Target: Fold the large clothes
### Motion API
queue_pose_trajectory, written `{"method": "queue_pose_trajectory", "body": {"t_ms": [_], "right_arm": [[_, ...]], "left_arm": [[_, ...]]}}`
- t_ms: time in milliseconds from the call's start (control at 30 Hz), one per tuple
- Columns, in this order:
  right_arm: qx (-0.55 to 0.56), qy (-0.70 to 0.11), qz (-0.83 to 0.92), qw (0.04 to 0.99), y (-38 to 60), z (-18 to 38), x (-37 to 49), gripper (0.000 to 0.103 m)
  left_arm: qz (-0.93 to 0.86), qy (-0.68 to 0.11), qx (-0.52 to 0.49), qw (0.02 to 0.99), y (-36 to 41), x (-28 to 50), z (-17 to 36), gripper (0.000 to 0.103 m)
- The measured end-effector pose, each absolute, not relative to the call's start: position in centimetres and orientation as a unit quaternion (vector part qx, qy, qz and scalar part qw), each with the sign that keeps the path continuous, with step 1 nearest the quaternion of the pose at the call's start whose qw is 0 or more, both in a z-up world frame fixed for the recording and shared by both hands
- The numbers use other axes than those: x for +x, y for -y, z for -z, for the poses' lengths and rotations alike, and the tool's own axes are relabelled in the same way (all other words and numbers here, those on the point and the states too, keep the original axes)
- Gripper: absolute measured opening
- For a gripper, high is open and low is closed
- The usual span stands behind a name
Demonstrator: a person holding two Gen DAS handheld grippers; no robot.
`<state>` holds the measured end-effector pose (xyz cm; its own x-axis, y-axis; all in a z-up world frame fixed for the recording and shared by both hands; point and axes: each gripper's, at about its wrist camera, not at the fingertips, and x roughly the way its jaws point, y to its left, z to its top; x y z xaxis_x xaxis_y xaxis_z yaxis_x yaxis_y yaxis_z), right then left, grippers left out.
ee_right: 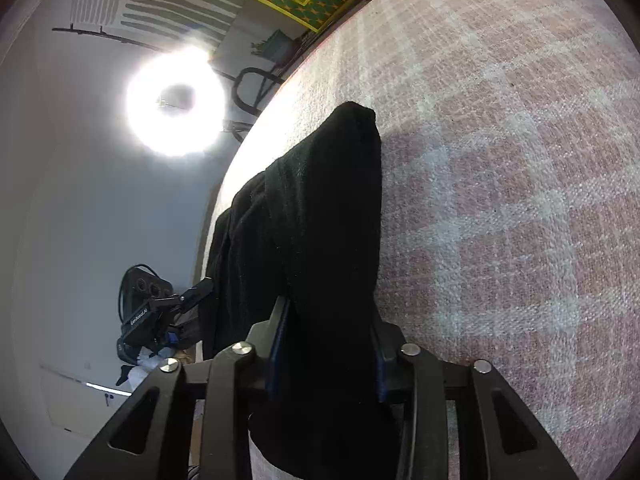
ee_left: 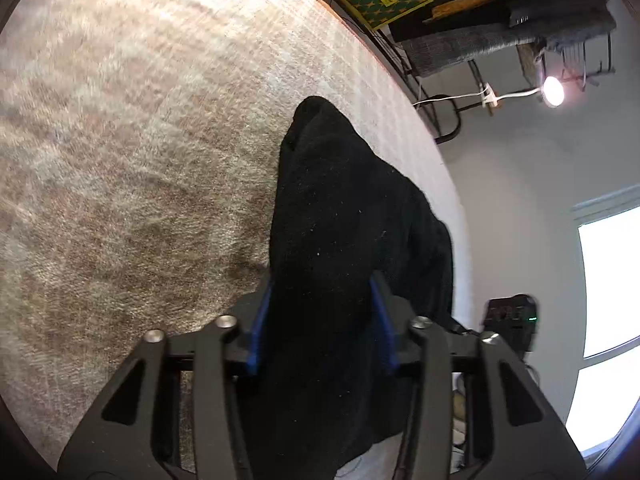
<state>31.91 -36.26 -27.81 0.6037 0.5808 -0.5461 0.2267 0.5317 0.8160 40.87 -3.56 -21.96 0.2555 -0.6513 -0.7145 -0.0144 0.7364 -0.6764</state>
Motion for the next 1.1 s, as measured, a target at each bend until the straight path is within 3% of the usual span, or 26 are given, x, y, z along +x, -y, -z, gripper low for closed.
{"method": "queue_pose_trajectory", "body": {"t_ms": [233, 600, 667, 733, 767, 833, 900, 933, 967, 1100], "right_arm": [[0.367, -0.448, -0.077, 0.811, 33.6, 23.7, 32.3, 0.019], [0.327, -0.448, -0.068, 0.829, 32.7, 21.5, 32.3, 0.017], [0.339, -0.453, -0.069, 0.822, 33.2, 22.3, 32.3, 0.026], [0.349, -0.462, -0.054, 0.814, 34.0, 23.5, 32.3, 0.053], [0.356, -0.464, -0.049, 0.81, 34.3, 24.1, 32.2, 0.062], [0.389, -0.438, -0.063, 0.808, 35.1, 24.9, 31.7, 0.064], [0.405, -0.431, -0.072, 0.803, 35.3, 25.1, 31.9, 0.061], [0.41, -0.43, -0.08, 0.801, 35.2, 25.2, 32.1, 0.046], [0.418, -0.435, -0.096, 0.792, 34.7, 25.7, 32.5, 0.041], [0.396, -0.441, -0.088, 0.801, 33.5, 25.1, 33.3, 0.033]], "left_arm": [[0.216, -0.544, -0.21, 0.783, 6.0, 39.4, 18.6, 0.027], [0.21, -0.543, -0.185, 0.792, 5.8, 39.0, 18.2, 0.024], [0.204, -0.549, -0.19, 0.788, 5.5, 39.2, 18.8, 0.024], [0.205, -0.551, -0.199, 0.784, 5.1, 39.3, 19.2, 0.024], [0.205, -0.552, -0.198, 0.784, 5.1, 39.3, 19.3, 0.024], [0.205, -0.551, -0.195, 0.785, 5.2, 39.3, 19.4, 0.024], [0.203, -0.552, -0.195, 0.785, 5.3, 39.3, 19.5, 0.024], [0.202, -0.552, -0.196, 0.785, 5.3, 39.4, 19.5, 0.024], [0.202, -0.552, -0.196, 0.785, 5.4, 39.4, 19.5, 0.024], [0.199, -0.549, -0.186, 0.79, 5.6, 39.2, 19.1, 0.024]]}}
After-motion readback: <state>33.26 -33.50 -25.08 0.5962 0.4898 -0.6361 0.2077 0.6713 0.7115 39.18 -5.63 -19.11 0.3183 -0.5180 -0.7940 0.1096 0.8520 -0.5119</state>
